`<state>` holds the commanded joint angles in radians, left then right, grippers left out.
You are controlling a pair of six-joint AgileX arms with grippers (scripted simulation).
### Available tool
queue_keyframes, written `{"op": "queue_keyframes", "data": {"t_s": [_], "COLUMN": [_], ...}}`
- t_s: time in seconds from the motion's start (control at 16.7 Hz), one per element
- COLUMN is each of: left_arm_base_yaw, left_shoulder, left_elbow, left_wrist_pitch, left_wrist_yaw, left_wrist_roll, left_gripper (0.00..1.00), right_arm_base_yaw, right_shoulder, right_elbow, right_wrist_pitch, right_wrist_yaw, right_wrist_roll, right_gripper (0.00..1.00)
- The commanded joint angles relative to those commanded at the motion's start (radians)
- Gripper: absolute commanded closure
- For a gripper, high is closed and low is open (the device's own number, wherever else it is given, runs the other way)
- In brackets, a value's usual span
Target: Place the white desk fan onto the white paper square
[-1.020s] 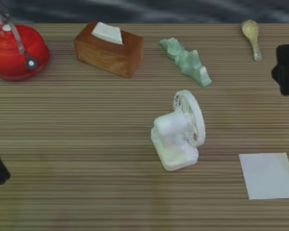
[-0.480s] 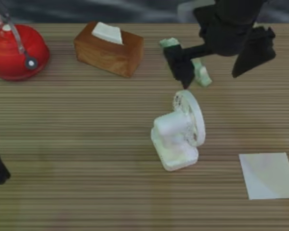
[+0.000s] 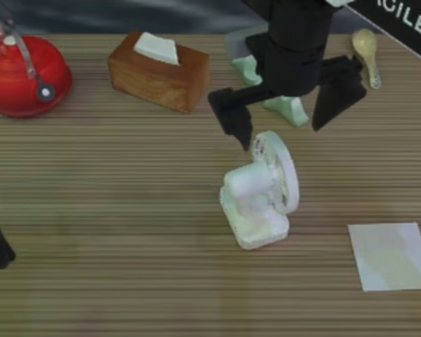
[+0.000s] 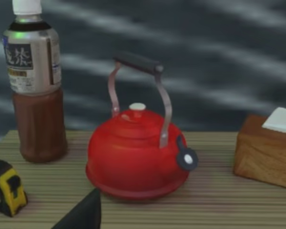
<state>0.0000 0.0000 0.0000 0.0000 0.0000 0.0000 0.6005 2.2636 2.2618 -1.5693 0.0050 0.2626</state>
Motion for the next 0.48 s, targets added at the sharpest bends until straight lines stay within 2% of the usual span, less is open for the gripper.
{"op": "queue_keyframes", "data": {"t_s": [0.24,0.48], "left_arm_base_yaw": [0.0,0.0], "left_shoulder": [0.0,0.0], "left_elbow": [0.0,0.0], "left_wrist_pitch": [0.0,0.0], "left_wrist_yaw": [0.0,0.0], "left_wrist_roll": [0.0,0.0], "left_gripper": [0.0,0.0], "right_arm_base_yaw": [-0.003,-0.001], "right_shoulder": [-0.005,-0.025], "right_elbow": [-0.02,-0.171], "right_wrist_pitch": [0.019,0.142], "right_wrist_yaw": [0.0,0.0], "right_wrist_roll": [-0.003,-0.001], "right_gripper": [0.0,0.0]}}
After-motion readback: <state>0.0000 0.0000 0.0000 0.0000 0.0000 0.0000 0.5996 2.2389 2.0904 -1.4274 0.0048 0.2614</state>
